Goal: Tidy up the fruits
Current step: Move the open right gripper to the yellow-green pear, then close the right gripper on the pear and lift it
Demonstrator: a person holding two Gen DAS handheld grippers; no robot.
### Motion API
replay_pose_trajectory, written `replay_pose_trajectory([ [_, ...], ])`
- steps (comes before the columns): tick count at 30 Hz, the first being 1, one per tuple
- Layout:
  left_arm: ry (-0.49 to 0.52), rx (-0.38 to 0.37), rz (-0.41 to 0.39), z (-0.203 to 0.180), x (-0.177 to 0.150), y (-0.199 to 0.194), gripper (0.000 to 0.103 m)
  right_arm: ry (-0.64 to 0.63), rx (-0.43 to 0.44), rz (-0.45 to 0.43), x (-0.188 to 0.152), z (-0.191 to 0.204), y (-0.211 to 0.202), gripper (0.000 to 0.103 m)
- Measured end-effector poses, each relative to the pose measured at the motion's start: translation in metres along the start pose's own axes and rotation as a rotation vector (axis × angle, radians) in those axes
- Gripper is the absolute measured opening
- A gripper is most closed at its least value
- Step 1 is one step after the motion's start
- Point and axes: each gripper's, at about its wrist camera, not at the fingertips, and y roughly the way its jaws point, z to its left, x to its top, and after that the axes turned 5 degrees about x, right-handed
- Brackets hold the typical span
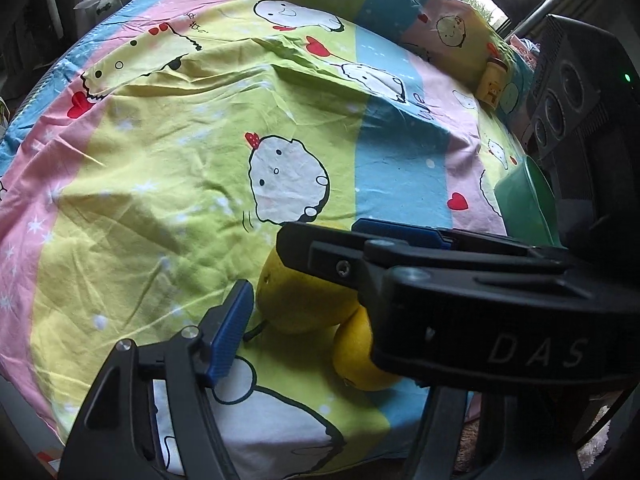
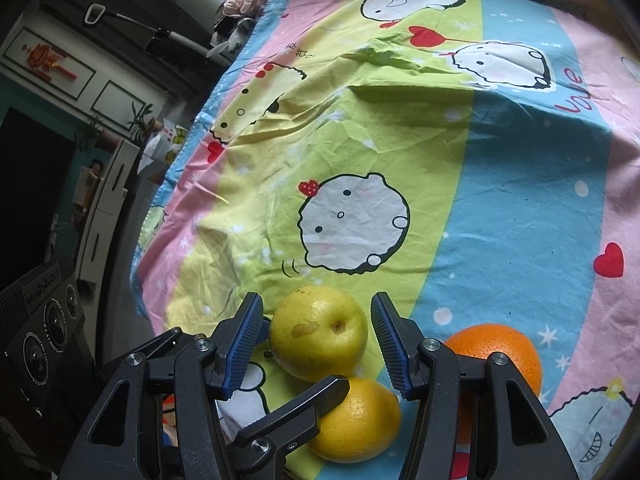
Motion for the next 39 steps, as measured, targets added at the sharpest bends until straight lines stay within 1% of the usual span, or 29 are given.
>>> replay_pose_trajectory([
  [3,-0.013,-0.019,0.009,0.003,0.001,0.002,0.065,-0.022,-0.002,0.009,0.001,0.003,0.005,0.057],
  [10,-0.001,-0.013,-0.009,0.001,0.0,0.002,0.065,-0.08,-0.053,0.013,0.002,0.008,0.013,0.057],
  [11,-0.003,-0.01,-0.013,0.002,0.0,0.002,0.064,-0.08,-0.057,0.007,0.002,0.008,0.013,0.057],
  [13,-0.019,-0.004,-0.021,0.004,0.002,0.003,0.058,-0.075,-0.06,-0.003,0.003,0.006,0.012,0.056],
  [14,-0.026,-0.012,-0.016,0.005,0.002,0.003,0.058,-0.072,-0.06,-0.008,0.003,0.006,0.011,0.055],
  [17,-0.016,-0.006,-0.024,0.002,0.002,0.004,0.057,-0.064,-0.059,-0.018,0.003,0.004,0.009,0.055],
  [19,-0.018,0.01,-0.026,-0.003,0.003,0.005,0.057,-0.043,-0.061,-0.04,0.004,0.001,0.006,0.051],
  [21,0.003,0.031,-0.024,-0.012,0.005,0.007,0.056,-0.038,-0.053,-0.079,0.006,-0.001,-0.002,0.048],
  [22,0.015,0.029,-0.024,-0.016,0.007,0.008,0.055,-0.038,-0.048,-0.1,0.007,-0.001,-0.007,0.047],
  [24,0.014,-0.002,-0.017,-0.02,0.012,0.013,0.055,-0.042,-0.059,-0.139,0.009,-0.002,-0.017,0.047],
  [26,0.007,-0.022,0.01,-0.024,0.019,0.019,0.055,-0.02,-0.056,-0.154,0.012,-0.009,-0.021,0.047],
  [29,-0.003,-0.067,0.016,-0.031,0.029,0.023,0.055,0.003,-0.069,-0.192,0.015,-0.017,-0.031,0.047],
  [31,0.011,-0.087,0.018,-0.039,0.037,0.024,0.055,0.004,-0.087,-0.226,0.017,-0.021,-0.04,0.047],
  [33,0.052,-0.071,0.014,-0.05,0.045,0.026,0.055,0.02,-0.098,-0.259,0.019,-0.029,-0.048,0.047],
  [35,0.085,-0.059,0.027,-0.059,0.053,0.032,0.054,0.067,-0.095,-0.274,0.023,-0.043,-0.051,0.047],
  [39,0.157,-0.062,0.07,-0.074,0.06,0.05,0.054,0.181,-0.119,-0.239,0.026,-0.076,-0.049,0.047],
])
